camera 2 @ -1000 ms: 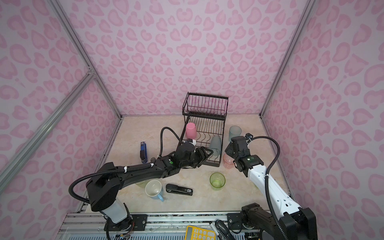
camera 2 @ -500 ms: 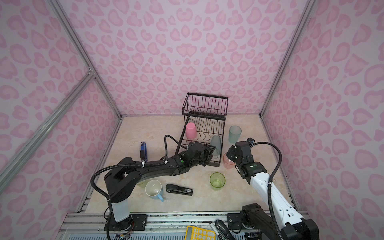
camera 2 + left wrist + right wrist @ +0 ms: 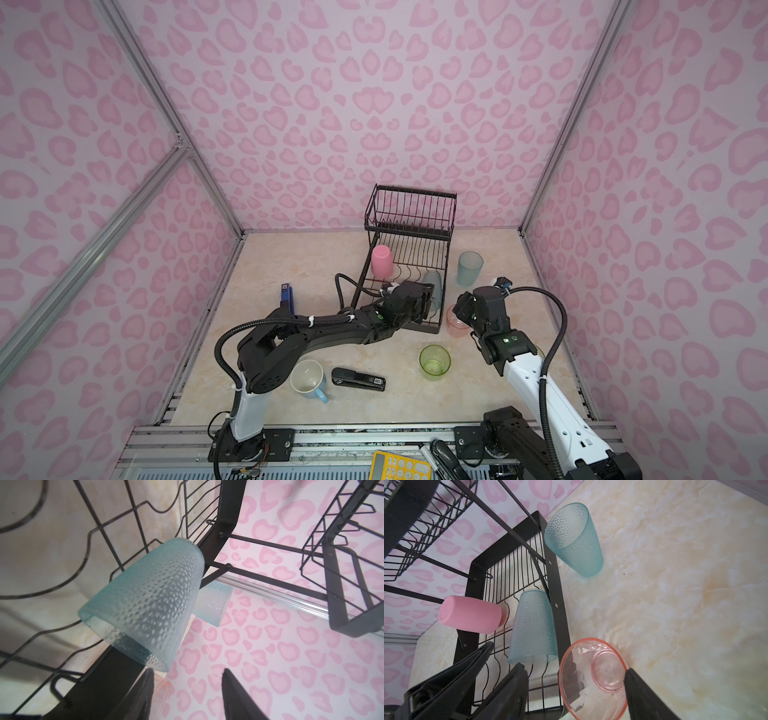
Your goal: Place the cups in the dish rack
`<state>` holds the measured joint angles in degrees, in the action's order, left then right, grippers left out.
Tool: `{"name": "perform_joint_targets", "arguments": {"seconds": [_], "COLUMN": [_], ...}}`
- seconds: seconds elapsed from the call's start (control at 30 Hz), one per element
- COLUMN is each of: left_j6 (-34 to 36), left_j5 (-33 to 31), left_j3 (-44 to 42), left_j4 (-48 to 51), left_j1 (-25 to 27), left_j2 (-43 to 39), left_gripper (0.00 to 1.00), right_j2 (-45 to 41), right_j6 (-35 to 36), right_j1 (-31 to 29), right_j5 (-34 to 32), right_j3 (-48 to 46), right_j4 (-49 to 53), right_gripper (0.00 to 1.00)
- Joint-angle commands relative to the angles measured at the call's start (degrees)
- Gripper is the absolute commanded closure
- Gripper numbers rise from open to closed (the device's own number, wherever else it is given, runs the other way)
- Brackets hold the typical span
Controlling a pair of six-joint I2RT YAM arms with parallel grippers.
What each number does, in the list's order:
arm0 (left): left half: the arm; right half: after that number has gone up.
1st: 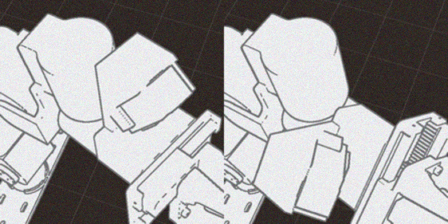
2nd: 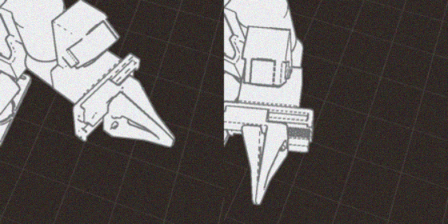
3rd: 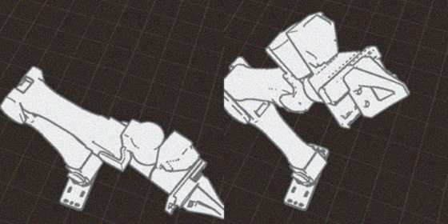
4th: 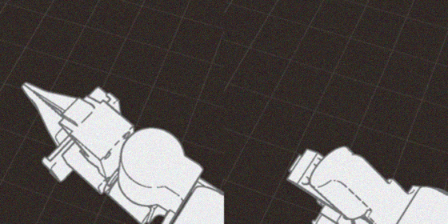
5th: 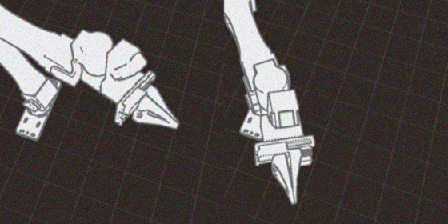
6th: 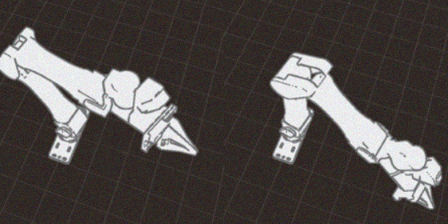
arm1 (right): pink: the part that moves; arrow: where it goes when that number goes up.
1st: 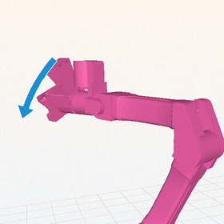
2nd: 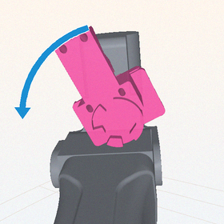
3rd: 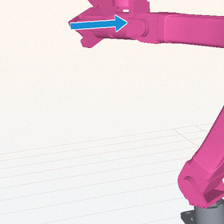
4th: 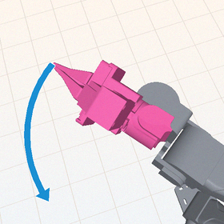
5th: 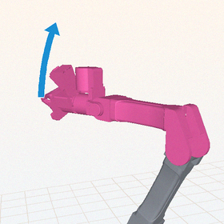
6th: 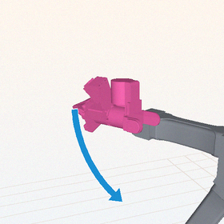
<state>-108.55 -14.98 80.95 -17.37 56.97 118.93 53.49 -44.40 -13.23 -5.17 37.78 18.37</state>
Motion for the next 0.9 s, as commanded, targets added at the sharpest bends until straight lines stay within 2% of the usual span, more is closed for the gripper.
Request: {"name": "perform_joint_targets", "arguments": {"seconds": [0.0, 0.27, 0.63, 0.87], "left_j6": [0.5, 1.8, 6.4, 13.8], "left_j5": [-3.0, -3.7, -3.0, -0.3], "left_j3": [1.6, 4.4, 3.9, -1.8], "left_j4": [-1.3, -0.7, -4.1, -11.4], "left_j1": [-0.4, -1.2, -1.6, -2.8], "left_j2": [1.6, 4.3, 5.6, 0.8], "left_gripper": [0.46, 0.55, 0.86, 0.96], "right_j2": [-0.1, -2.1, -2.8, -4.2], "right_j6": [0.8, 1.5, 2.2, 1.6], "right_j1": [0.1, 0.1, 0.2, 0.3], "right_j5": [-1.0, -1.8, -2.6, -3.2], "right_j3": [0.2, 0.4, 1.0, 0.7], "right_j4": [-0.6, -0.5, 0.3, 0.5], "right_gripper": [0.27, 0.27, 0.27, 0.27]}}
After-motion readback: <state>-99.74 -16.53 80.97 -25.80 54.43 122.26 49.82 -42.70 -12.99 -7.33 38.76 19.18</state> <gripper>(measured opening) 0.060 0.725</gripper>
